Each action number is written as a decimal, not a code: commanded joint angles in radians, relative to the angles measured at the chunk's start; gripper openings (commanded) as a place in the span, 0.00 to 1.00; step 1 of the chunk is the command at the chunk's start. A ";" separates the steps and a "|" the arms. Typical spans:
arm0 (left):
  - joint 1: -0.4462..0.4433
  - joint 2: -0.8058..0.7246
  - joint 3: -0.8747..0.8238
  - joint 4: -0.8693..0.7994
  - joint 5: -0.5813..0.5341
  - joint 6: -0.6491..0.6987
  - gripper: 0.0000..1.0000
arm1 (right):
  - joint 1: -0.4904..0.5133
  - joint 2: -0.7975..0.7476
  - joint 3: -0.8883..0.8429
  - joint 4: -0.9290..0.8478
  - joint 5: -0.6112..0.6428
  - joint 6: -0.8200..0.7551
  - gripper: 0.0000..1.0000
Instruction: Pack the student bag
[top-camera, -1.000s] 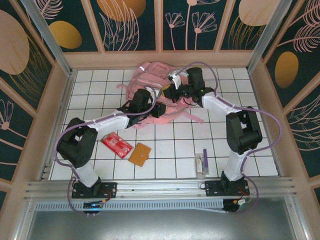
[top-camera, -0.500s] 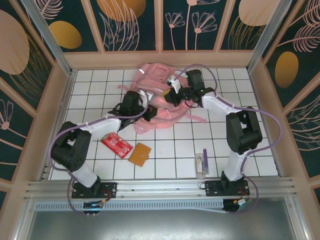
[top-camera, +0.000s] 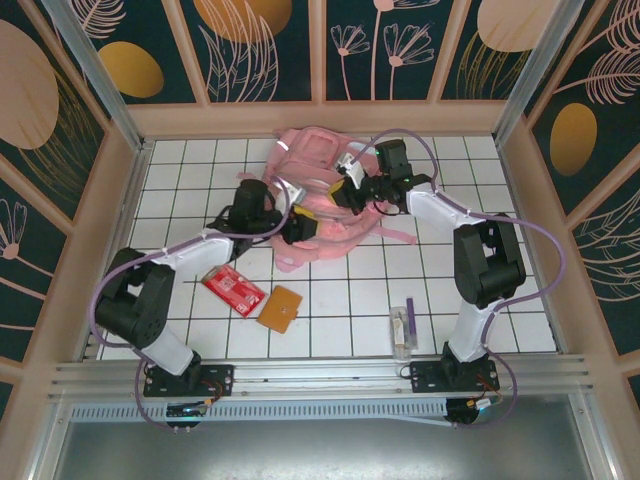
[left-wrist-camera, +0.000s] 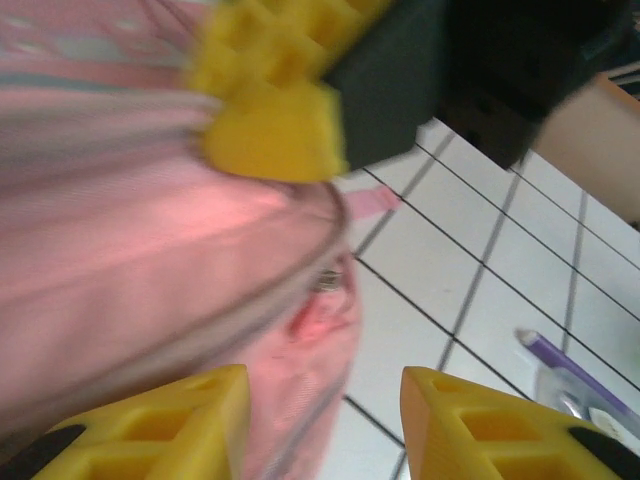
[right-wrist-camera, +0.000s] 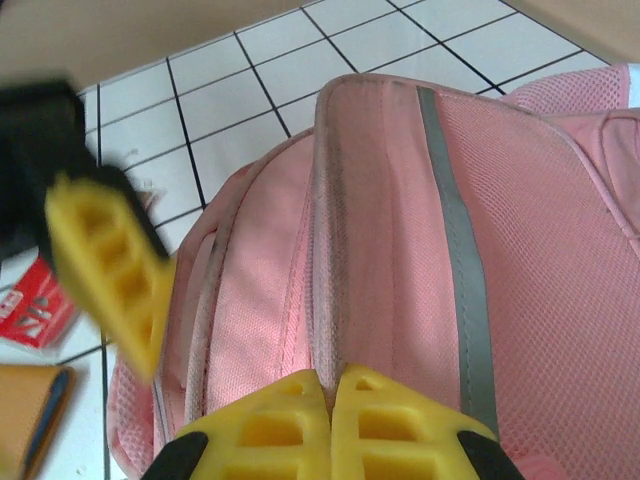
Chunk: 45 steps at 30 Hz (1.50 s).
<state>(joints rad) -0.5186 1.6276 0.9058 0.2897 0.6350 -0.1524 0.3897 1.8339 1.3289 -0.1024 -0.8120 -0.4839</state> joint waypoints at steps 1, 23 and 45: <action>-0.069 0.057 0.039 0.089 -0.008 -0.137 0.45 | 0.006 -0.015 0.034 0.130 -0.072 0.125 0.00; -0.095 0.126 0.142 -0.002 -0.314 -0.177 0.00 | 0.049 0.004 0.078 0.005 -0.008 0.128 0.00; 0.161 -0.025 0.025 -0.226 -0.269 0.208 0.00 | 0.019 -0.080 -0.015 -0.218 0.083 -0.458 0.00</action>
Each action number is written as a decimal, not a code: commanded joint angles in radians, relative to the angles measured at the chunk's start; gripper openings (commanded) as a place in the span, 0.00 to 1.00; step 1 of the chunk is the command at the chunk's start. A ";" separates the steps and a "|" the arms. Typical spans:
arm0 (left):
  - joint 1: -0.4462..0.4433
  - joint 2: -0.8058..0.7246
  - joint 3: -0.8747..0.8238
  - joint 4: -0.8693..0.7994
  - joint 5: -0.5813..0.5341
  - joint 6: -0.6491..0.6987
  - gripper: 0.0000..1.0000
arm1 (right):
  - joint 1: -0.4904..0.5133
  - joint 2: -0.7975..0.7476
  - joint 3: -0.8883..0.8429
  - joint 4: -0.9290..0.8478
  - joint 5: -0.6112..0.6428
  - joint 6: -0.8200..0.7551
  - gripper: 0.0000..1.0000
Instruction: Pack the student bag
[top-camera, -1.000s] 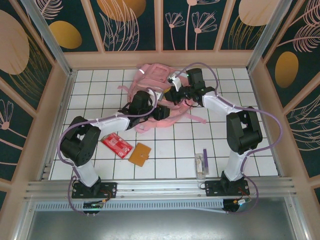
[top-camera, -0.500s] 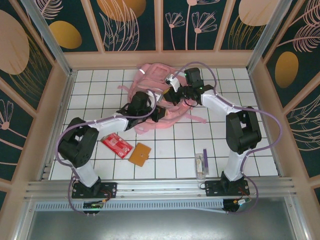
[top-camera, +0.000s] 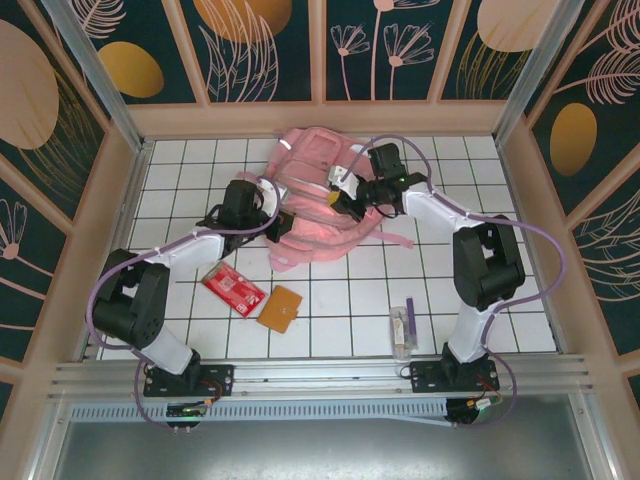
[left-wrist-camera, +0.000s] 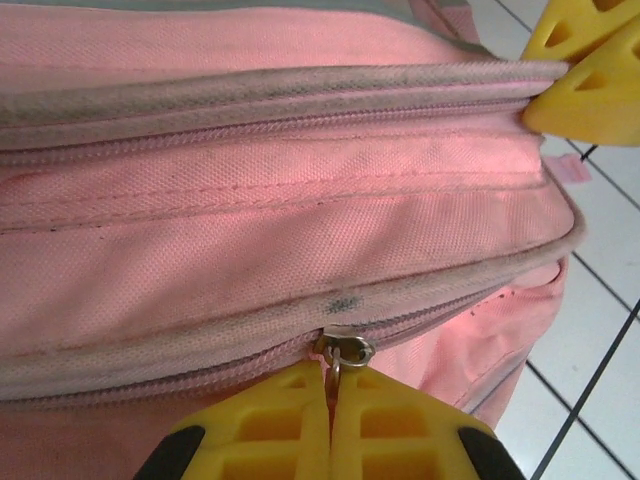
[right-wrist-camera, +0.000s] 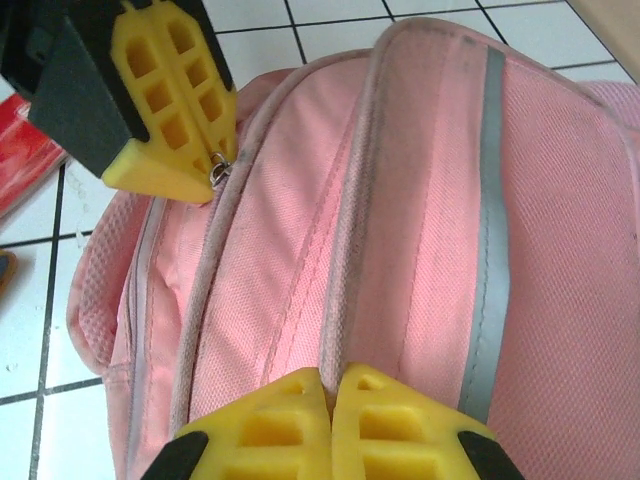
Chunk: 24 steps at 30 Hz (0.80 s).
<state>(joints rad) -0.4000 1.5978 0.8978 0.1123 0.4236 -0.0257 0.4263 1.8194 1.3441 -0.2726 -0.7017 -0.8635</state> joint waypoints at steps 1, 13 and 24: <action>0.043 0.007 0.038 -0.053 -0.026 0.079 0.00 | -0.013 -0.072 -0.039 -0.037 -0.041 -0.067 0.00; 0.011 -0.060 -0.046 0.096 0.274 -0.068 0.00 | 0.189 -0.074 -0.195 0.353 0.284 0.117 0.76; 0.165 -0.105 -0.065 0.027 -0.012 -0.046 0.00 | 0.188 -0.059 -0.107 0.033 0.286 -0.219 0.00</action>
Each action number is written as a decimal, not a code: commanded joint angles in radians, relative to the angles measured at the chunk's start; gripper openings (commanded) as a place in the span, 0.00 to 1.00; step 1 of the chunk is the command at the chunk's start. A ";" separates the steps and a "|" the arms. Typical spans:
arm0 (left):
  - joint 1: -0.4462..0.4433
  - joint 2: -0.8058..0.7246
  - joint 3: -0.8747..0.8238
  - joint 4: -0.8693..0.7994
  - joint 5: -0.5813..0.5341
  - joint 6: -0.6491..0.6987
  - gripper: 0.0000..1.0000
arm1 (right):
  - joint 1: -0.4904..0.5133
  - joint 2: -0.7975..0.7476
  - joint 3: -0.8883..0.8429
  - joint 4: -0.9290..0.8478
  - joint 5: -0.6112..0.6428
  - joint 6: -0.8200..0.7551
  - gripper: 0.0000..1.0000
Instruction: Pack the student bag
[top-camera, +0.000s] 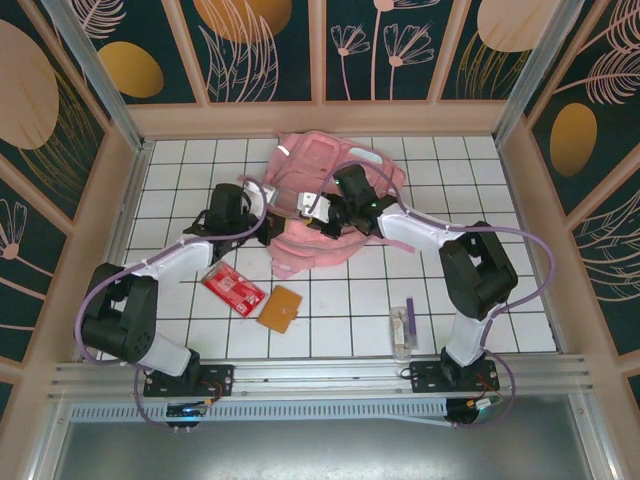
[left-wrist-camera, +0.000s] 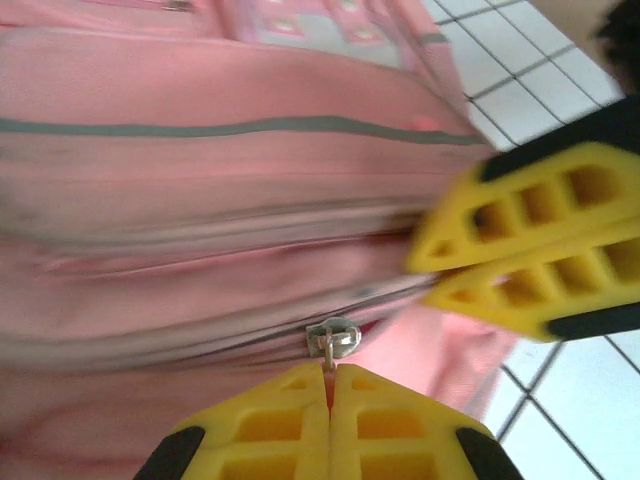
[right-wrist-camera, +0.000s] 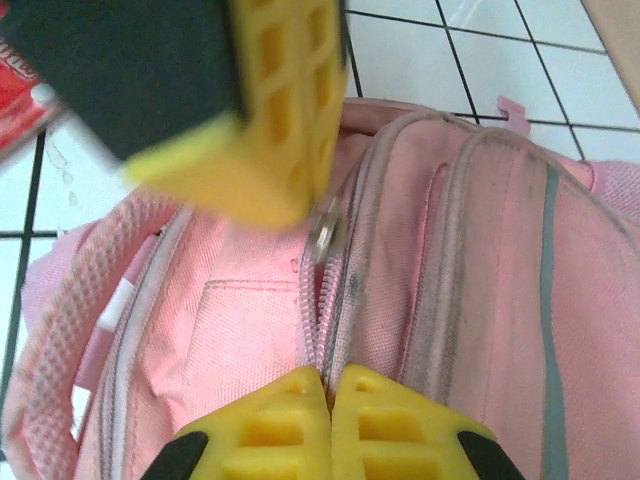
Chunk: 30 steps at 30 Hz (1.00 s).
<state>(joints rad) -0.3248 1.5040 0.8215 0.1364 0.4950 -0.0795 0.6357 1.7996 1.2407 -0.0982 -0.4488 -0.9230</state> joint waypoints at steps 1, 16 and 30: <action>0.116 0.001 0.016 0.002 -0.102 0.005 0.00 | -0.025 -0.055 -0.021 -0.155 0.026 -0.203 0.00; 0.041 -0.021 -0.034 0.051 0.189 -0.054 0.00 | 0.004 -0.117 -0.108 0.142 -0.123 0.067 0.62; 0.014 -0.065 -0.031 0.055 0.140 -0.073 0.00 | 0.030 0.035 0.031 -0.082 0.023 0.067 0.55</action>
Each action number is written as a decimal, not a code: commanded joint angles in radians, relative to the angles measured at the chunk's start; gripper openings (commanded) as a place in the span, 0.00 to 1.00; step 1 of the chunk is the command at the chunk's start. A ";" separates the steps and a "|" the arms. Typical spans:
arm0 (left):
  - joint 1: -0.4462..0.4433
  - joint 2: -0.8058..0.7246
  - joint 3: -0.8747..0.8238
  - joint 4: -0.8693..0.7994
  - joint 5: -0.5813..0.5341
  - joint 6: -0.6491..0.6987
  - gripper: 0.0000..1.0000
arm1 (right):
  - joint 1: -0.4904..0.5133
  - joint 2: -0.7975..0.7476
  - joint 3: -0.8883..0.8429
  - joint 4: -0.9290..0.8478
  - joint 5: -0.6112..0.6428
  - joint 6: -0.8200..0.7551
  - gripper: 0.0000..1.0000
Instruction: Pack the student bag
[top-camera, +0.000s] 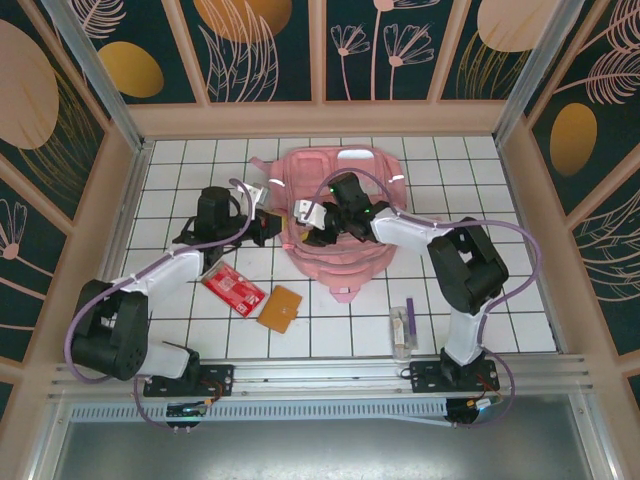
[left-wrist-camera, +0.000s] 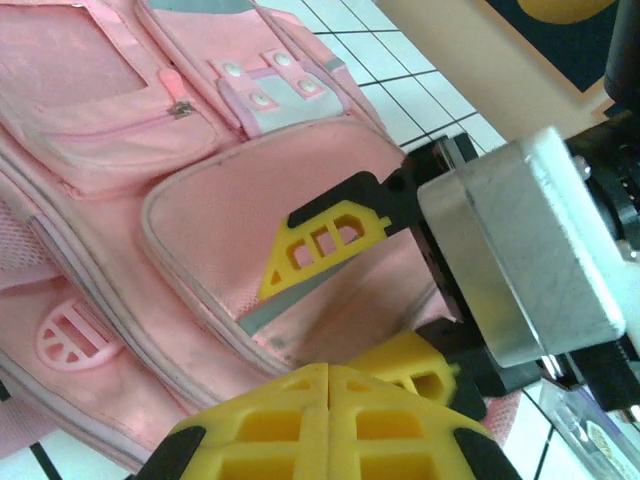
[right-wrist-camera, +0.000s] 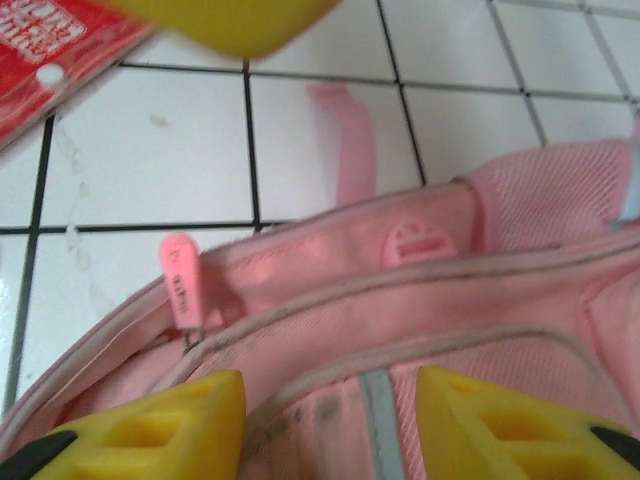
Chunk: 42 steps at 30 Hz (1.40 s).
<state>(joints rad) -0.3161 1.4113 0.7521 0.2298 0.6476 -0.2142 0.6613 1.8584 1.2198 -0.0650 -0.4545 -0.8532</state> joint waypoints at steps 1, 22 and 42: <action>0.005 0.040 0.049 -0.064 0.008 0.120 0.00 | 0.004 -0.038 0.047 -0.137 0.035 -0.002 0.59; 0.001 0.257 0.171 -0.441 0.006 0.748 0.54 | 0.004 -0.128 -0.096 0.034 0.138 -0.171 0.00; -0.003 0.241 0.207 -0.497 0.099 0.925 0.42 | -0.037 -0.186 0.029 -0.170 -0.080 -0.252 0.00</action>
<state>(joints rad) -0.3164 1.6718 0.9428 -0.2111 0.6811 0.6086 0.6281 1.7256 1.1946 -0.2188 -0.4507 -1.0767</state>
